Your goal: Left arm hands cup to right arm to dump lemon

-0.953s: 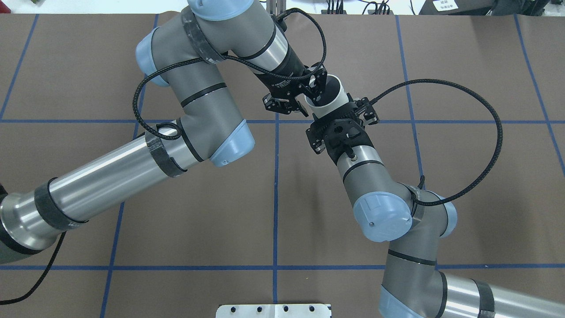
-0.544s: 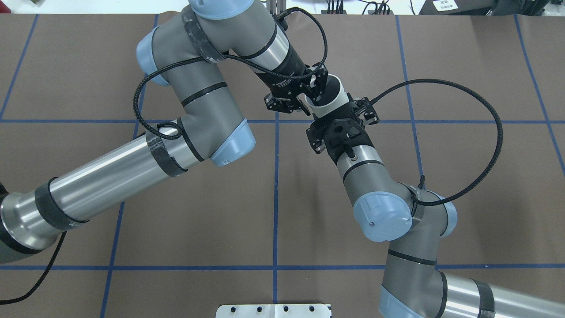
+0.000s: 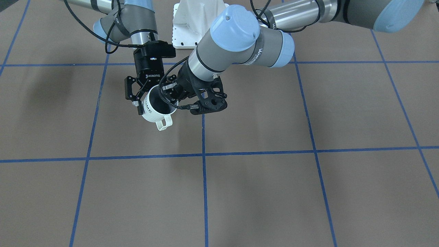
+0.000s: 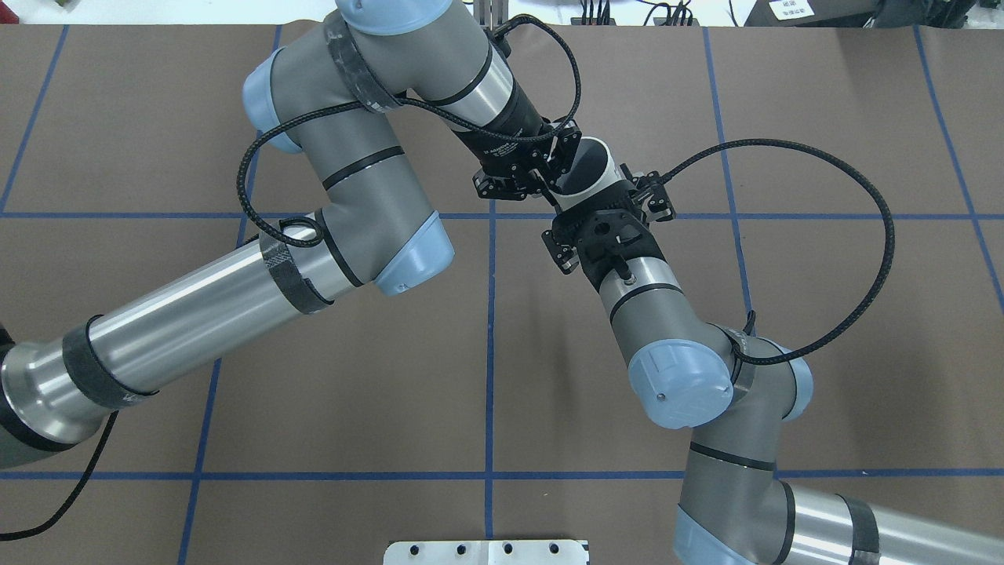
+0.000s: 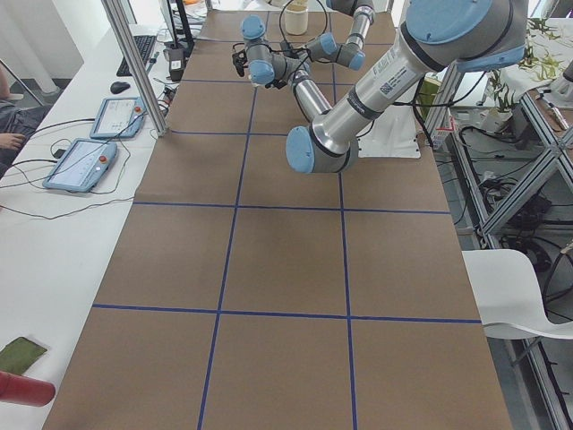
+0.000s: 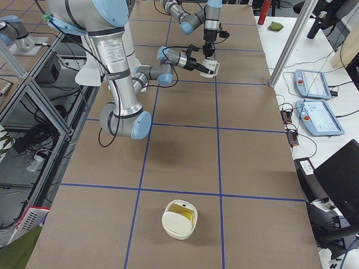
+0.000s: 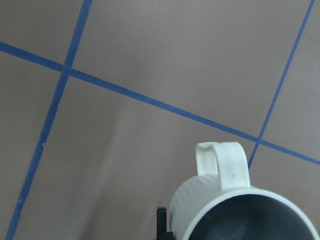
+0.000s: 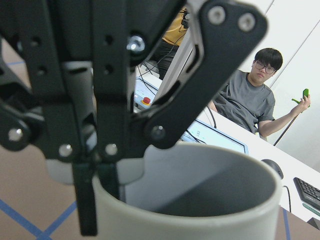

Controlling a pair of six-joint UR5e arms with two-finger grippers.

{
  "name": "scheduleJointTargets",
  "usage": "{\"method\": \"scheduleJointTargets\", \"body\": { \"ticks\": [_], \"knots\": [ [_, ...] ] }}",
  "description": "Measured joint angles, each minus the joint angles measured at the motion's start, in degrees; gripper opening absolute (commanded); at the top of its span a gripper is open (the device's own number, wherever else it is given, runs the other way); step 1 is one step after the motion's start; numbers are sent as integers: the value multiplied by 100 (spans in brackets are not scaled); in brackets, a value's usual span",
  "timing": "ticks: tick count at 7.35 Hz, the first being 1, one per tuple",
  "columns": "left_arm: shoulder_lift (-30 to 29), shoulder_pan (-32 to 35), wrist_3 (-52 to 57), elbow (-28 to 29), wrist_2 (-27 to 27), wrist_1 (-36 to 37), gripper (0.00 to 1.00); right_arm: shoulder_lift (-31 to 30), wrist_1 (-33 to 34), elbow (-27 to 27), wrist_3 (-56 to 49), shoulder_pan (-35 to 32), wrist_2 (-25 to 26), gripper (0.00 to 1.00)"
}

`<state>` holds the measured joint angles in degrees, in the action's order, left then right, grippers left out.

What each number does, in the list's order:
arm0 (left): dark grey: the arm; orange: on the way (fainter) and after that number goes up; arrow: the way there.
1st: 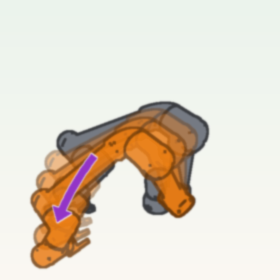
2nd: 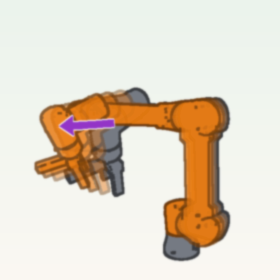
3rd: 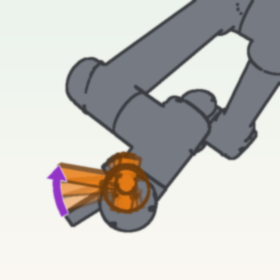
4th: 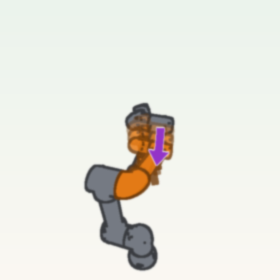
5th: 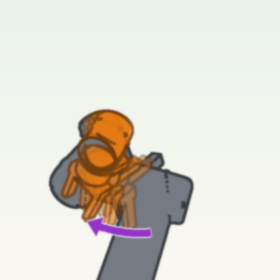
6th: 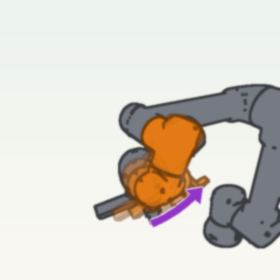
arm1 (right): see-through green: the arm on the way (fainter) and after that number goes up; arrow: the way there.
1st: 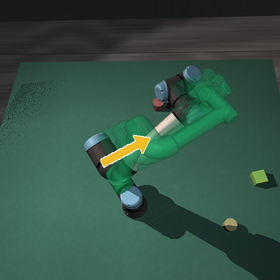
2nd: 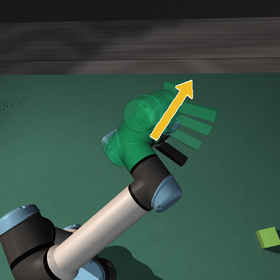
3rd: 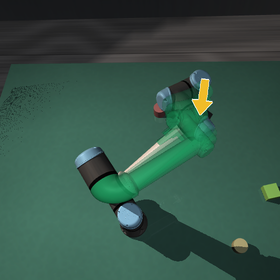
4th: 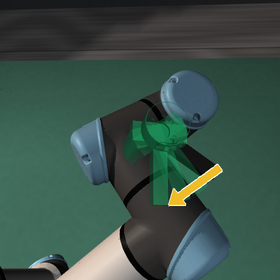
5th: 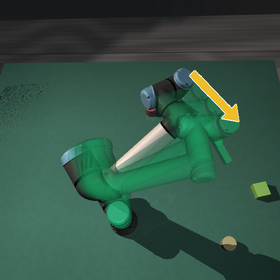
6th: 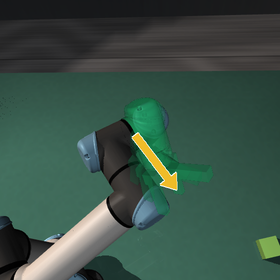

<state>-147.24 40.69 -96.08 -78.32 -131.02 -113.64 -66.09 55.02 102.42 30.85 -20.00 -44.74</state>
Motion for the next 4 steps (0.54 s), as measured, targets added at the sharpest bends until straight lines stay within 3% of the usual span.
{"method": "scheduleJointTargets", "body": {
  "ticks": [4],
  "knots": [
    [3,198,-9,3,-180,0,0,-36,0,-3,0,-4,0,100]
  ]
}}
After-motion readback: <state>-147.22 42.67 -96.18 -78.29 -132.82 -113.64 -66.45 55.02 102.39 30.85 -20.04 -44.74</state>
